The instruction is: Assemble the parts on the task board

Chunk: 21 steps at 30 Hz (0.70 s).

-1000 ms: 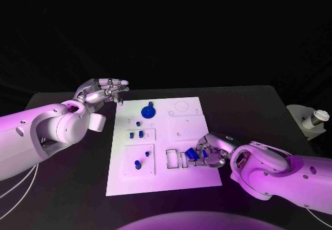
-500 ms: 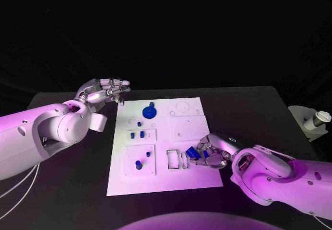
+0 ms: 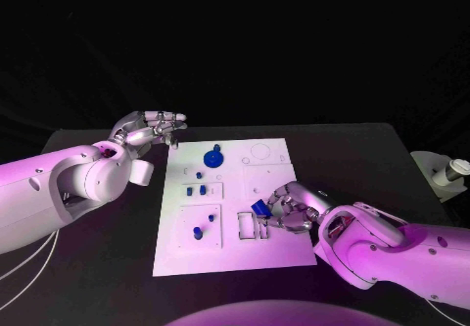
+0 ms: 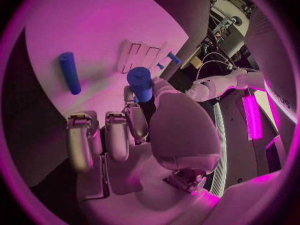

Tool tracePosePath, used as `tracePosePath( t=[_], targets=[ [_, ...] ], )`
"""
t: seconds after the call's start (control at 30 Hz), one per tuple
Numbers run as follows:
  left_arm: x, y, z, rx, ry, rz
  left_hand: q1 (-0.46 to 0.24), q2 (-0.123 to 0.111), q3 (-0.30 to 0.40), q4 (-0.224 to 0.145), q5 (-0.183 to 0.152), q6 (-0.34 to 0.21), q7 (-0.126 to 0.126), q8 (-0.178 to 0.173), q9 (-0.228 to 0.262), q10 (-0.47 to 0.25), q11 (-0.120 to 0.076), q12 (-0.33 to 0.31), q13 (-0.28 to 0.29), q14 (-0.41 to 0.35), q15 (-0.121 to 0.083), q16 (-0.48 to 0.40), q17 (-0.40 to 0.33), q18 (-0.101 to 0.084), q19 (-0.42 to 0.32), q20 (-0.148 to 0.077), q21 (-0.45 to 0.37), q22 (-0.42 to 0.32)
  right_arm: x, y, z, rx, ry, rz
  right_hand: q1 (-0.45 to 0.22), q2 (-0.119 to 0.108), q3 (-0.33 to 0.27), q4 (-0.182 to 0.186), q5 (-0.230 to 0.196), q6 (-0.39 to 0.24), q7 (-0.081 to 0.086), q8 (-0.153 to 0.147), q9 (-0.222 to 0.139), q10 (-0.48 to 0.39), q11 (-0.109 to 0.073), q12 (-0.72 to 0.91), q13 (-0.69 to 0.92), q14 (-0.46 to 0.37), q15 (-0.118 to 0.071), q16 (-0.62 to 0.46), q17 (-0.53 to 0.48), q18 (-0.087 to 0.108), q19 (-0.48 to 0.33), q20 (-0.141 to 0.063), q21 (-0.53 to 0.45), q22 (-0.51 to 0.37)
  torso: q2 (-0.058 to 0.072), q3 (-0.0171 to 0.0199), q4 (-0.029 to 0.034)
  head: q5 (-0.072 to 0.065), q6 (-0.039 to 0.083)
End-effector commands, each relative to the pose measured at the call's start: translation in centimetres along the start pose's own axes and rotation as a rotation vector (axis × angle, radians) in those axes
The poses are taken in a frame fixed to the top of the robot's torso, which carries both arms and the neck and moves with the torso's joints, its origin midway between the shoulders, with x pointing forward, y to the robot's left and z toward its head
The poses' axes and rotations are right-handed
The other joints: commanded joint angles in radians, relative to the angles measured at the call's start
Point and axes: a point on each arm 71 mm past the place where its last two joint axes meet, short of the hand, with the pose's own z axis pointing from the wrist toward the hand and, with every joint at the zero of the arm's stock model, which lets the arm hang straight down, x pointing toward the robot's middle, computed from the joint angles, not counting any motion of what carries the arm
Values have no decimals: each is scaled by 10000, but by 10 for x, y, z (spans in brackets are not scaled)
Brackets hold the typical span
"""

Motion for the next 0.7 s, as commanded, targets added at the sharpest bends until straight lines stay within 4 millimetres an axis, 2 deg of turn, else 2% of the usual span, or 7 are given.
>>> tracePosePath(
  t=[0.03,0.2,0.3,0.7],
  targets=[
    [3,-1,0,32,216,-110,2,69,-19,3,41,-71,9,-28,-10,-41,-1,55,8,2,72,18,-16,66,42,56,-60,-10,8,3,3,138,728,220,89,159,-2,34,10,307,-228,182,115,35,-28,-19,-5,802,-60,29,1101,-171,966,-71,11,2561,0,-6,14,18,-11],
    [4,-1,0,28,245,-118,2,69,-19,3,42,-75,10,-28,-11,-54,1,55,8,1,73,19,-17,66,43,56,-61,-11,16,7,8,144,1205,93,-293,106,-123,39,-23,345,-221,210,112,40,-17,-49,6,794,-48,14,1062,-158,945,-67,-48,2544,4,-9,6,33,36],
    [4,-1,0,25,255,-121,2,69,-19,3,42,-75,10,-28,-11,-54,1,55,8,1,73,19,-17,66,43,56,-61,-11,19,9,10,166,1393,-15,-655,87,-273,38,294,361,-228,237,118,46,-20,-76,15,791,-51,9,1054,-156,942,-67,-57,2542,2,-14,1,56,24],
    [4,0,0,-11,290,-131,4,71,-17,2,43,-82,12,-29,-12,-70,4,56,8,1,75,21,-18,66,44,57,-62,-12,24,10,14,239,1655,-411,-901,99,-401,41,270,427,-257,308,143,122,-42,37,145,793,-65,11,1067,-157,943,-76,-55,2542,4,4,-7,89,12]
  ],
)
